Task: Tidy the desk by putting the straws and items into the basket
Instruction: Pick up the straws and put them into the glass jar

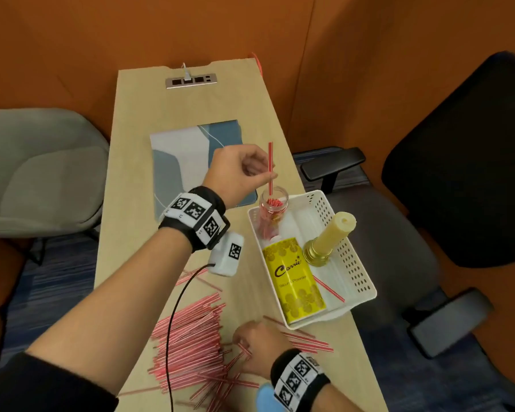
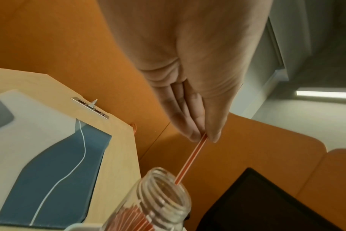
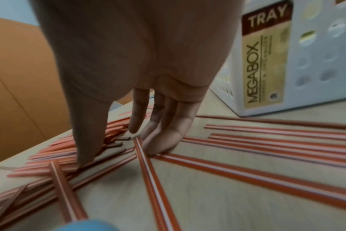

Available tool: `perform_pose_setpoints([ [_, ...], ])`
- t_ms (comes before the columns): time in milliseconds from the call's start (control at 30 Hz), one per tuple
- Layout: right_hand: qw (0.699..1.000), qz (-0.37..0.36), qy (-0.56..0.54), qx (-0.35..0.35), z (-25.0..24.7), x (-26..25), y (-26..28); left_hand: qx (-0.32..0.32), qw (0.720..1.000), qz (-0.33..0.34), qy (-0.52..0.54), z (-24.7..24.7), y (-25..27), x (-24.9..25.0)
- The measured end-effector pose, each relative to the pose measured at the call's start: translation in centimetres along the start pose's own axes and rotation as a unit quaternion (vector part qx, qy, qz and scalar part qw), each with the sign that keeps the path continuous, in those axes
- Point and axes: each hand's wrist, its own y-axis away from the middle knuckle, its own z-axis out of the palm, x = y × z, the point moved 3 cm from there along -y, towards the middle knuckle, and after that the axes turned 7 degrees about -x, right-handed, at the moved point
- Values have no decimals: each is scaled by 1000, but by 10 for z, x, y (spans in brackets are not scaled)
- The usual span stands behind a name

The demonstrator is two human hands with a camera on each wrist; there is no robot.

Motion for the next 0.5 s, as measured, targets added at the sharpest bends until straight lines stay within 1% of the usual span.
perform_pose_setpoints([
  [133,999,-3,0,32,13,7,-5,-46,998,-22,-25,22,-6,-11],
  [233,999,-6,4,44,16,8,-7,-57,998,-24,-14,27,3,-22],
  [300,999,-10,-3,46,14,7,-7,-36,999,-27,-8,25,14,-29],
  [367,999,-14,-3,48,14,7,-8,0,999,-41,2,20,31,-40],
  [433,999,-12,8,50,16,6,-10,31,996,-77,20,16,56,-58],
  [500,998,-10,23,50,17,5,-12,36,991,-130,15,15,91,-85],
])
